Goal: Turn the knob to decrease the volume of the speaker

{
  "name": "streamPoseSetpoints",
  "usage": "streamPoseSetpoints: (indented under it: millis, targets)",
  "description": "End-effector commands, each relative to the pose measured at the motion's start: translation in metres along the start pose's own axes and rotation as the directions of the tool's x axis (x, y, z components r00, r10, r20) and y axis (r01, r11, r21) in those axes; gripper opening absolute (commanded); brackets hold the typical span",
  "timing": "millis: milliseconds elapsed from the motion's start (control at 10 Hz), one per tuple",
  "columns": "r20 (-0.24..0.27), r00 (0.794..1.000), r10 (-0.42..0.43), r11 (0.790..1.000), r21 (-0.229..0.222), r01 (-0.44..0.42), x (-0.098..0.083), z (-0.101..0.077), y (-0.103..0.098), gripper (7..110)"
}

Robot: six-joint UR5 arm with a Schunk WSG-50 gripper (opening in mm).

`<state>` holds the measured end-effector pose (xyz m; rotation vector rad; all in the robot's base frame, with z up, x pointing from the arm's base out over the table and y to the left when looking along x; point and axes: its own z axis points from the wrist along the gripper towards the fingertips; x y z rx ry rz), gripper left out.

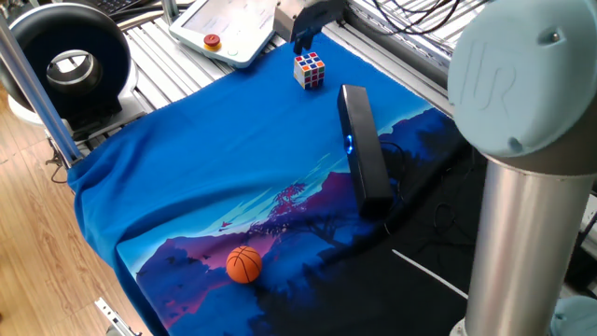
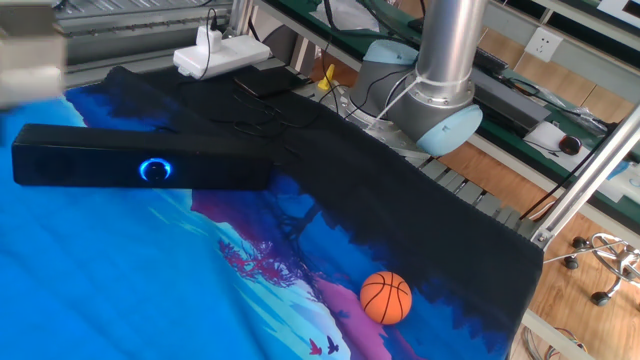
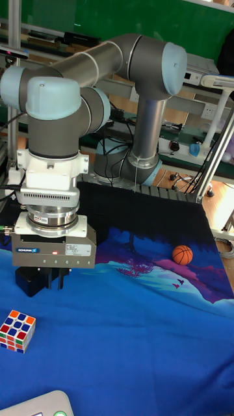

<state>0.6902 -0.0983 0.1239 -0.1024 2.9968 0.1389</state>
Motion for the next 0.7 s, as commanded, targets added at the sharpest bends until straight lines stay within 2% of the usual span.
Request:
streamPoseSetpoints:
  millis: [0, 100, 200, 400, 500, 600]
  targets:
    - [-0.062, 0.998, -0.003, 1.000, -0.025, 0.002, 0.015, 0.017, 0.015, 7]
    - [-0.073, 0.997, -0.005, 1.000, 0.002, 0.005, 0.024, 0.024, 0.021, 7]
    - [-0.107, 0.994, 0.017, 0.999, 0.031, -0.014, 0.040, 0.027, 0.030, 7]
    - [-0.134, 0.991, 0.029, 0.999, 0.040, -0.024, 0.067, 0.034, 0.048, 7]
    - [-0.159, 0.987, 0.037, 0.998, 0.059, -0.027, 0.080, 0.037, 0.047, 7]
    - [-0.172, 0.984, 0.034, 0.999, 0.046, -0.026, 0.083, 0.038, 0.051, 7]
